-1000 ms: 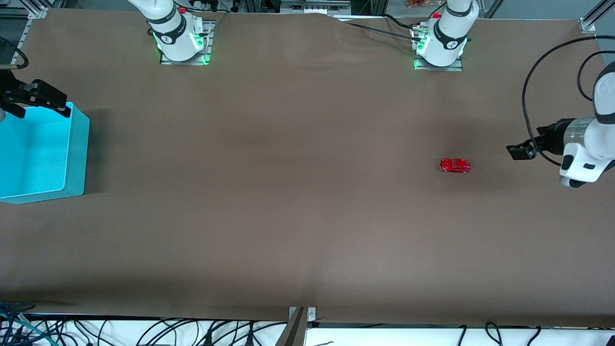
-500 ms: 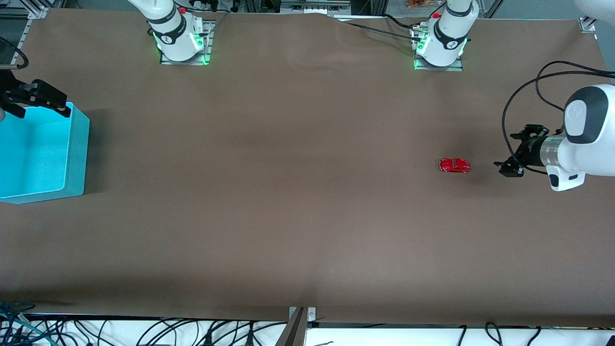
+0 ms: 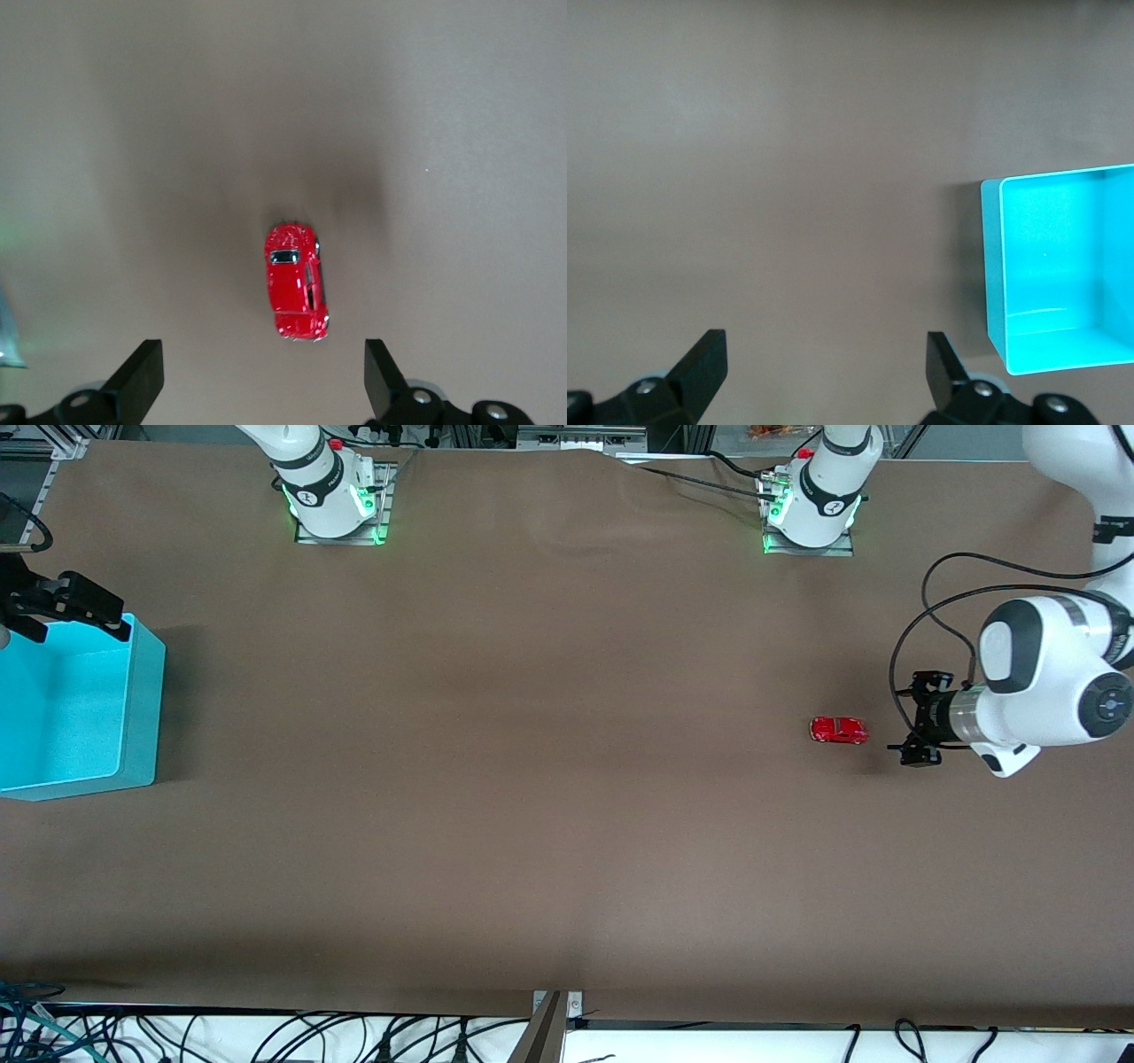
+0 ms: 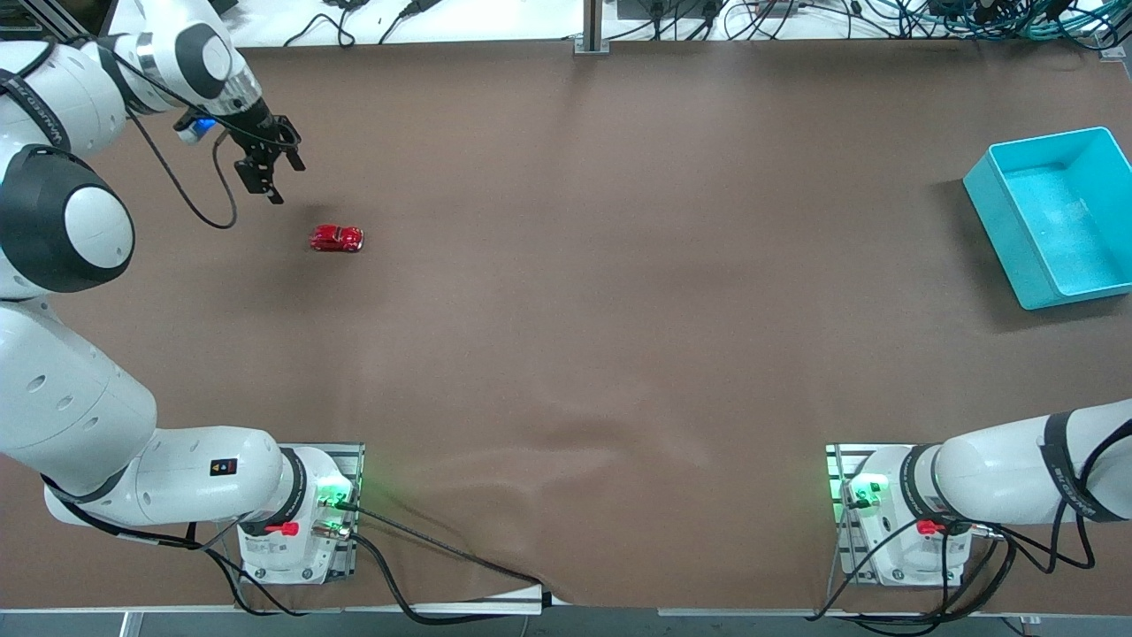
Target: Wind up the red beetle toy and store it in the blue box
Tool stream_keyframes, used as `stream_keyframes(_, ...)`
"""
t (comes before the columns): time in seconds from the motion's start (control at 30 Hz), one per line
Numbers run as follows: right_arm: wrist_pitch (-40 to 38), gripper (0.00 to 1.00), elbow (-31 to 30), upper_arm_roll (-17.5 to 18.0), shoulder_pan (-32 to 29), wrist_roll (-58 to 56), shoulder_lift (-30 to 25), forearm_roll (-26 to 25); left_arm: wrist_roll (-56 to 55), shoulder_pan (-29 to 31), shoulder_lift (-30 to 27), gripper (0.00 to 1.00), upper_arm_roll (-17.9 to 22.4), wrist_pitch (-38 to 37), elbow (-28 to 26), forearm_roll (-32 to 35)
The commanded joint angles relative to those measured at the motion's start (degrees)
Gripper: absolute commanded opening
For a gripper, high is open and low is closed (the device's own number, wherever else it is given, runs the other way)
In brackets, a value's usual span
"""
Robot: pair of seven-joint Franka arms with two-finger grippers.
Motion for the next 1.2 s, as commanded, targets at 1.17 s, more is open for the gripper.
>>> stream_keyframes(1.17, -1.3, 1.00, 1.5, 0.1, -0.3, -0.5, 0.4, 0.1, -5.8, 0.0, 3.7, 1.00, -0.8, 14.7, -6.1, -1.5)
